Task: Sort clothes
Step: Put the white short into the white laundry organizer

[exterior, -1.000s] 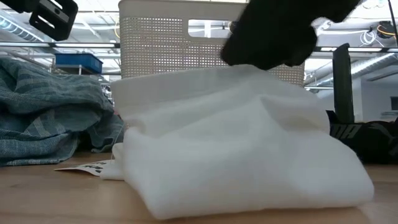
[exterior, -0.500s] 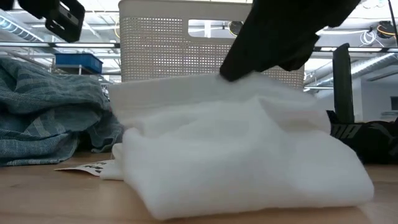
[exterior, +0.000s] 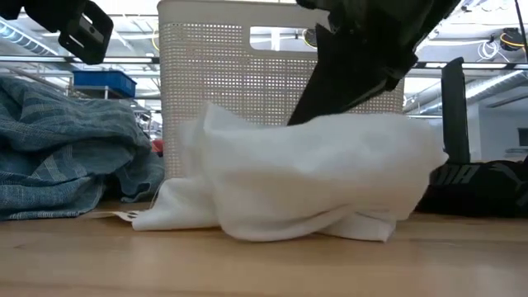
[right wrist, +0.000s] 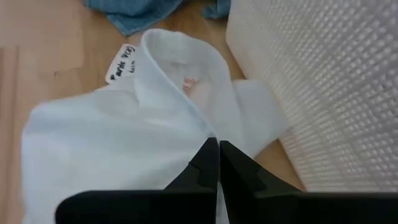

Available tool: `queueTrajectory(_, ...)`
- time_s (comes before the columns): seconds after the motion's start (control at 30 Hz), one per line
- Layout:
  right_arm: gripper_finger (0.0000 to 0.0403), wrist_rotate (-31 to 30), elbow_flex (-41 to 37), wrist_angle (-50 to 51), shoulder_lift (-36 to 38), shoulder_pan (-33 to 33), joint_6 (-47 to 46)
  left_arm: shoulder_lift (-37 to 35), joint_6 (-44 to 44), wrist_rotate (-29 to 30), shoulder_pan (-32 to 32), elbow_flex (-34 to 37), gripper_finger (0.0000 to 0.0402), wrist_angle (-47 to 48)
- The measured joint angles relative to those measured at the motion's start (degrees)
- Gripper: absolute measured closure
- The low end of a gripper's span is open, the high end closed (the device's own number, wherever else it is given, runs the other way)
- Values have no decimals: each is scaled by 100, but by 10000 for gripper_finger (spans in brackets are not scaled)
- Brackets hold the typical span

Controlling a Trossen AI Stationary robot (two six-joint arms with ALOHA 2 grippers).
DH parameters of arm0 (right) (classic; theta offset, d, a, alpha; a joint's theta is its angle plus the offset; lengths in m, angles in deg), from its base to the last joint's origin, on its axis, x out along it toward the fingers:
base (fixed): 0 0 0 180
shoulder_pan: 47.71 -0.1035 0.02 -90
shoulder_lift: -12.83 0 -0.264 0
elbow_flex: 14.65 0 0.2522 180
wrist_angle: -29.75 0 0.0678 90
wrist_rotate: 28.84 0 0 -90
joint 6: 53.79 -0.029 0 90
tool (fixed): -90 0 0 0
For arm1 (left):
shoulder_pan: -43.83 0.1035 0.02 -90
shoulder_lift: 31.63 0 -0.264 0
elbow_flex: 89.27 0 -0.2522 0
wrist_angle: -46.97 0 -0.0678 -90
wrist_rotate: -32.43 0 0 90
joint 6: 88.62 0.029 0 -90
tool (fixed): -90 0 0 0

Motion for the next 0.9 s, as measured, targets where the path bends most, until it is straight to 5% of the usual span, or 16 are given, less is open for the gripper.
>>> queueTrajectory(0.23, 362, 469, 0, -94, 2, 77, -54, 0, -1, -1, 0, 0, 277, 0)
queueTrajectory(0.67, 118, 475, 7, -153, -266, 59, -297, 2, -9, -2, 0, 0, 277, -1)
queueTrajectory(0.9, 95, 415, 29, -563, -964, 40, -518, 2, -7, -2, 0, 0, 277, -2)
